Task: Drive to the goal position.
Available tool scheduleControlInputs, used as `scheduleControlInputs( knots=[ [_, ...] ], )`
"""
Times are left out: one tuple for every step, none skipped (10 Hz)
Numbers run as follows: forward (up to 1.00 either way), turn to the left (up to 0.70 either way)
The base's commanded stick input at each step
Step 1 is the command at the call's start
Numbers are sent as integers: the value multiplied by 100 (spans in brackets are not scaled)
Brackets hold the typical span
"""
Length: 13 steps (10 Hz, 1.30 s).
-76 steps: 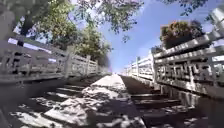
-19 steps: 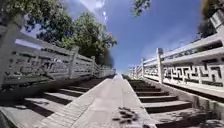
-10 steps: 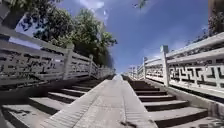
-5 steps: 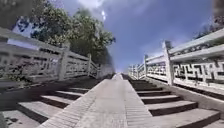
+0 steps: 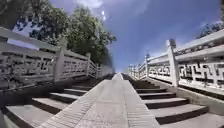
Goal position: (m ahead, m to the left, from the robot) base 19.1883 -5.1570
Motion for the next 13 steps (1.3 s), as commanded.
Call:
scheduleControlInputs(
  knots=[
    [45, -27],
    [45, -27],
    [45, -20],
    [45, -1],
    [45, 0],
    [45, 0],
    [45, 0],
    [45, 0],
    [45, 0],
    [45, 0],
    [45, 0],
    [45, 0],
    [45, 0]
  ],
)
